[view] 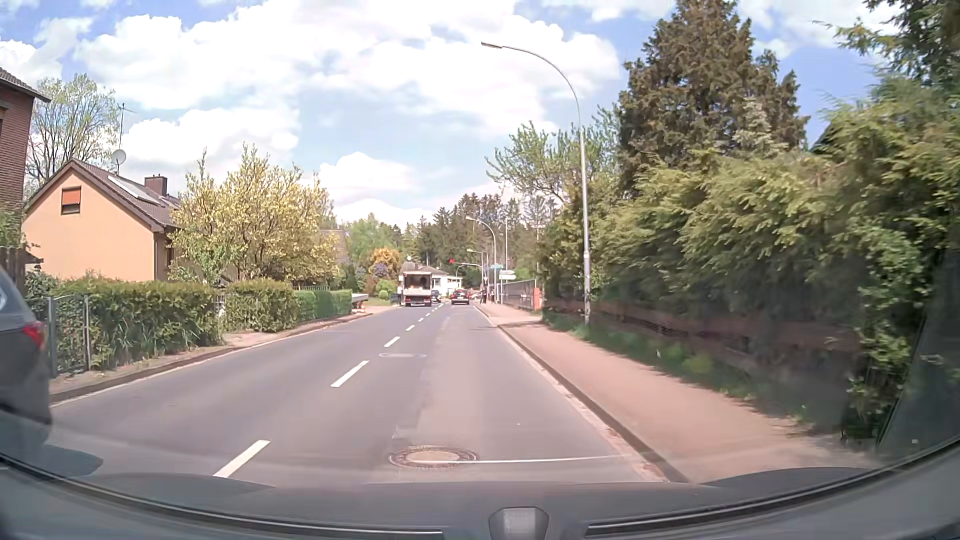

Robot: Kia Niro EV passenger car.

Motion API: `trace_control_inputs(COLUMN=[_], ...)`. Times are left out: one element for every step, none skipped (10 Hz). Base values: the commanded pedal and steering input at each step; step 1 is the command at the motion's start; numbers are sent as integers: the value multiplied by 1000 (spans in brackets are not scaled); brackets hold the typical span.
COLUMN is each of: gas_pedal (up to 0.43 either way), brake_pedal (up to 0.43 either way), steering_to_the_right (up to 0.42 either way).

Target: Follow the waypoints while adhering to traffic rules and regulations

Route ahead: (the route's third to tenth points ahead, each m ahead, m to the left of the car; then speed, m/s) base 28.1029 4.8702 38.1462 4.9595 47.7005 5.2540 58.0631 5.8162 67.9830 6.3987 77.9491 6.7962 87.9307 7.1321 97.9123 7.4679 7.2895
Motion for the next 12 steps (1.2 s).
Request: trace_control_inputs(gas_pedal=[0,0,0,0,0,0,0,0,0,8,8,8], brake_pedal=[0,0,0,0,0,0,0,0,0,0,0,0], steering_to_the_right=[-24,-23,-22,-24,-26,-26,-26,-24,-20,-17,-17,-17])
